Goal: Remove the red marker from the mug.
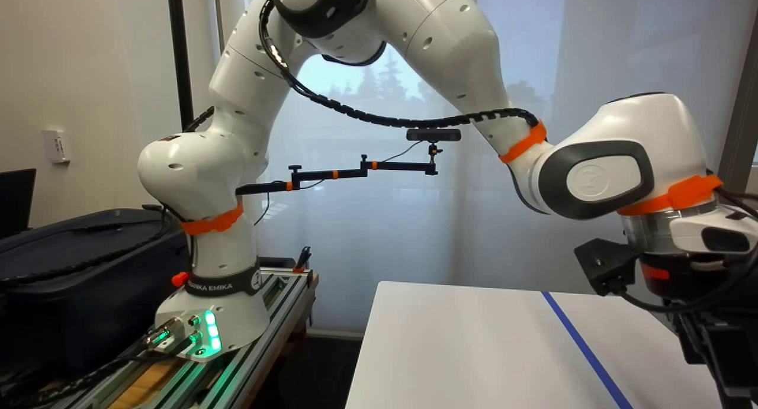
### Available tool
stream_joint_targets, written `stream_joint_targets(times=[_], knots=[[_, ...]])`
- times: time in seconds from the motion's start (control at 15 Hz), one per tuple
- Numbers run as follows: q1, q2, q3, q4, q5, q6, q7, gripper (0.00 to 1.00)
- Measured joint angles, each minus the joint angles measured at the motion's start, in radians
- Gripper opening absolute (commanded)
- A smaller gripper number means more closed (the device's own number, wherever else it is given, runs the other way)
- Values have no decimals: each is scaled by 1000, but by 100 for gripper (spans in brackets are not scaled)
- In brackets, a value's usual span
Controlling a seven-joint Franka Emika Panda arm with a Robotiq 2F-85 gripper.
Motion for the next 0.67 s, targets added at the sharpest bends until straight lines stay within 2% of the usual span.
stream_joint_targets(times=[0.33,0.67], knots=[[80,-44,-84,-98,-78,77,111,100],[98,-54,-89,-182,-94,209,100,100]])
